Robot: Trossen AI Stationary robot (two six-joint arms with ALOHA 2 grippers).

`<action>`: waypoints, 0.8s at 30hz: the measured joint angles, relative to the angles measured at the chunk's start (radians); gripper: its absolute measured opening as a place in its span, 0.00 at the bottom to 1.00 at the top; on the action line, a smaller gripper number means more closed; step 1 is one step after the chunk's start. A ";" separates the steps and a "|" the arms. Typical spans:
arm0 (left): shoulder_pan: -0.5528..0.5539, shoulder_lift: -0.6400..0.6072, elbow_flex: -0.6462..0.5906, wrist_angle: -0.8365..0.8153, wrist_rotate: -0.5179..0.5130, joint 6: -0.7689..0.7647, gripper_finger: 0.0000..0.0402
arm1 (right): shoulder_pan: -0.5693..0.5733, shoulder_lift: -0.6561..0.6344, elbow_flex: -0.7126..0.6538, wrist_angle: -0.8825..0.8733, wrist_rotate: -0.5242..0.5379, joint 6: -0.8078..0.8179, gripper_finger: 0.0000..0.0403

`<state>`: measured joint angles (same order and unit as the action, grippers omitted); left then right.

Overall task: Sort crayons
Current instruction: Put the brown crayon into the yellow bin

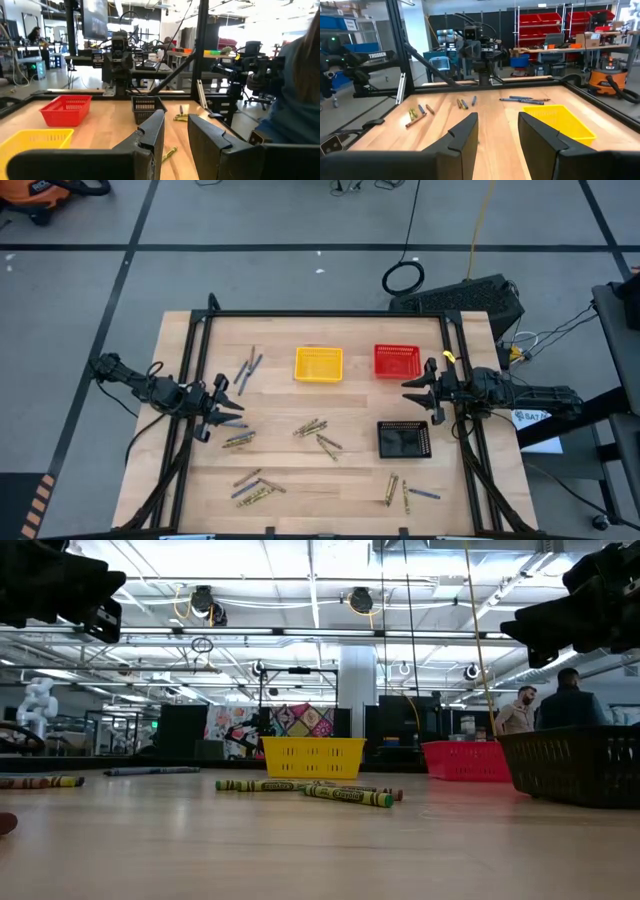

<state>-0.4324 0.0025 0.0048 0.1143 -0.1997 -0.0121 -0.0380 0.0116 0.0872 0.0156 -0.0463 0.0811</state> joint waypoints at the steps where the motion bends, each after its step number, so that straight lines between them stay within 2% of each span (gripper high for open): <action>1: 0.000 0.000 0.000 0.000 0.000 0.021 0.22 | 0.000 0.000 0.000 0.000 0.000 0.000 0.32; 5: 0.000 0.000 0.000 0.010 -0.028 0.074 0.22 | 0.000 0.000 0.000 0.001 0.019 0.000 0.32; 9: 0.000 0.000 0.000 0.046 -0.259 -0.010 0.22 | 0.000 0.000 0.001 0.001 0.135 -0.001 0.32; 11: 0.001 0.000 0.000 0.040 -0.339 -0.031 0.22 | 0.000 0.000 0.001 0.001 0.208 -0.005 0.32; 18: 0.000 0.000 0.000 0.066 -0.352 -0.093 0.22 | 0.000 0.000 0.002 0.000 0.352 -0.012 0.32; 22: 0.000 0.000 0.000 0.080 -0.376 -0.221 0.22 | -0.003 0.000 0.002 -0.001 0.458 -0.034 0.32; 24: 0.000 0.000 0.000 0.100 -0.395 -0.305 0.22 | -0.010 0.000 0.002 -0.001 0.470 -0.049 0.32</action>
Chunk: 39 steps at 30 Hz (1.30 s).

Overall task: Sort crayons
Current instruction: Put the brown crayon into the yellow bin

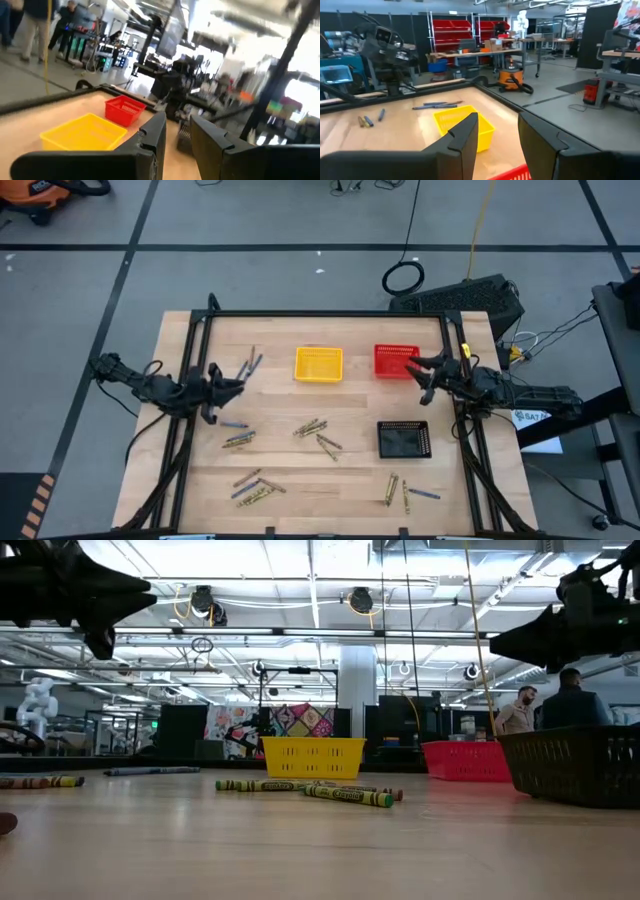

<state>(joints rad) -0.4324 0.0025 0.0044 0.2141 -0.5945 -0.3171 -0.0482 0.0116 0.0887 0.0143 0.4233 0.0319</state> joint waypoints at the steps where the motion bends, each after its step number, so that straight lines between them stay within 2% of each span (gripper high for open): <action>1: 0.000 0.000 0.000 0.005 -0.007 -0.044 0.22 | -0.003 0.000 0.000 0.000 -0.004 -0.002 0.32; 5: 0.000 0.000 0.000 0.028 -0.056 -0.154 0.22 | -0.004 0.000 0.000 -0.008 -0.008 0.006 0.32; 12: 0.000 0.000 0.000 0.042 -0.110 -0.138 0.22 | -0.004 0.000 0.000 -0.046 -0.009 0.008 0.32; 17: 0.000 0.000 0.000 0.062 -0.146 -0.040 0.22 | -0.004 0.000 0.000 -0.043 -0.009 0.008 0.32; 39: 0.000 0.000 0.000 0.087 -0.195 -0.068 0.22 | -0.004 0.000 0.000 -0.042 -0.009 0.008 0.32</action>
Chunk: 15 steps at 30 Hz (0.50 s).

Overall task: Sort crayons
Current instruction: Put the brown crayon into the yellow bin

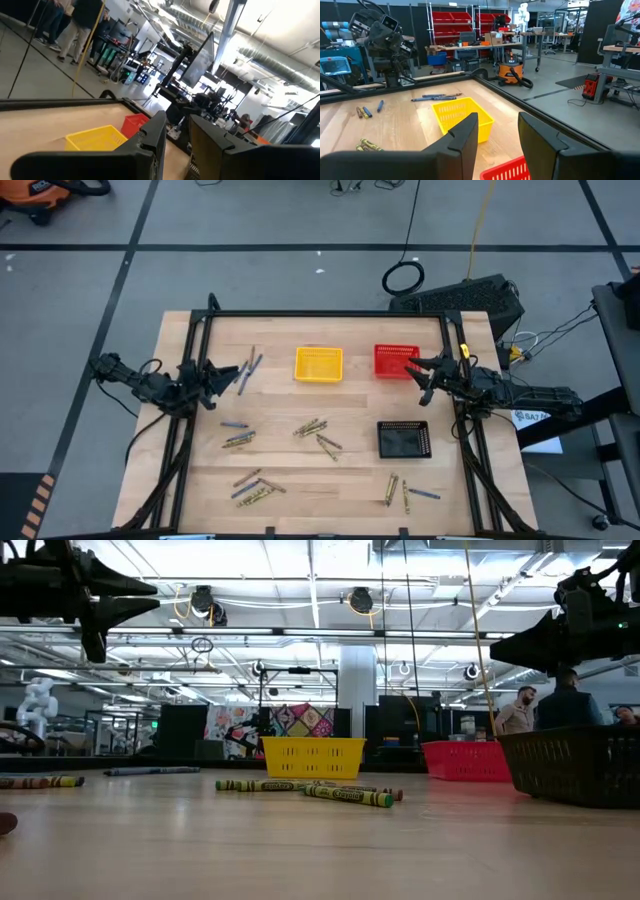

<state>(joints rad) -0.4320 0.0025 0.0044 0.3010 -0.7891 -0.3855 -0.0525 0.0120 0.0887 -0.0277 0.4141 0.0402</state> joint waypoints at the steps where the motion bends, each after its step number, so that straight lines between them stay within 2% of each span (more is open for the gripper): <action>1: 0.000 0.000 0.000 -0.004 0.000 0.000 0.22 | 0.000 0.000 0.000 0.000 0.000 0.000 0.32; 5: 0.000 0.005 0.000 -0.004 -0.003 0.010 0.22 | 0.000 0.000 0.000 0.000 0.001 0.000 0.32; 9: 0.000 0.006 0.000 -0.002 -0.019 0.096 0.22 | 0.000 0.000 0.000 0.000 0.001 0.006 0.32; 15: 0.000 0.006 0.000 0.033 0.029 0.082 0.22 | 0.000 0.000 0.000 0.000 0.002 0.142 0.32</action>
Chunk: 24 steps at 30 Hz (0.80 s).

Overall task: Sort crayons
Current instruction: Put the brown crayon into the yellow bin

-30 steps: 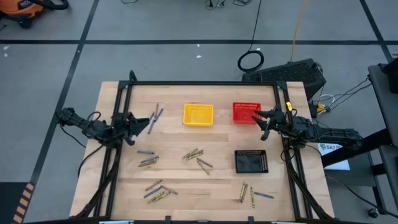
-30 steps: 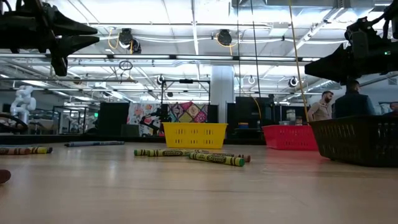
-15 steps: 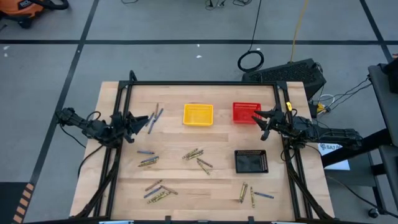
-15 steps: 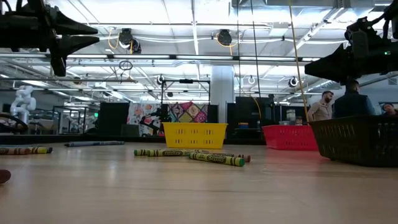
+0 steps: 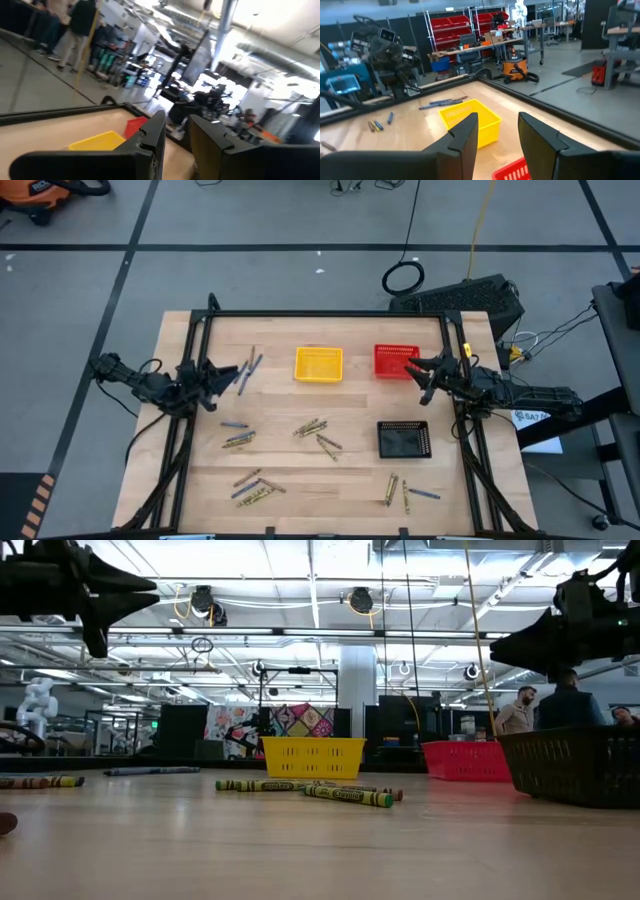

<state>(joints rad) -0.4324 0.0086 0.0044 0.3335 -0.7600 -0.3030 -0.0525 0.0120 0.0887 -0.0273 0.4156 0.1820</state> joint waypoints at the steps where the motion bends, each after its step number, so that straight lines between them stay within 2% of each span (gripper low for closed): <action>1: 0.000 0.000 0.000 -0.001 0.006 -0.012 0.22 | 0.000 0.000 0.000 0.000 0.000 0.010 0.32; 7: 0.000 0.000 0.001 -0.001 0.064 0.018 0.22 | 0.000 0.000 -0.002 0.022 0.002 -0.015 0.32; 11: 0.000 0.000 0.005 0.008 0.184 0.219 0.22 | 0.000 0.000 -0.002 0.057 0.003 -0.068 0.32; 13: 0.000 0.000 0.007 0.038 0.205 0.303 0.22 | 0.000 0.000 -0.002 0.075 0.002 -0.075 0.32; 16: 0.000 0.001 0.008 0.046 0.181 0.331 0.22 | 0.000 0.000 -0.002 0.085 0.000 -0.066 0.32; 20: 0.000 0.000 0.009 0.047 0.054 0.265 0.22 | 0.000 0.001 -0.002 0.135 0.003 -0.064 0.32; 24: 0.000 0.000 0.011 0.047 0.045 0.259 0.22 | 0.000 0.011 -0.002 0.231 0.002 -0.068 0.32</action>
<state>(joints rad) -0.4320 0.0090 0.0150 0.3801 -0.7149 -0.0437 -0.0528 0.0231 0.0872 0.2040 0.4172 0.1135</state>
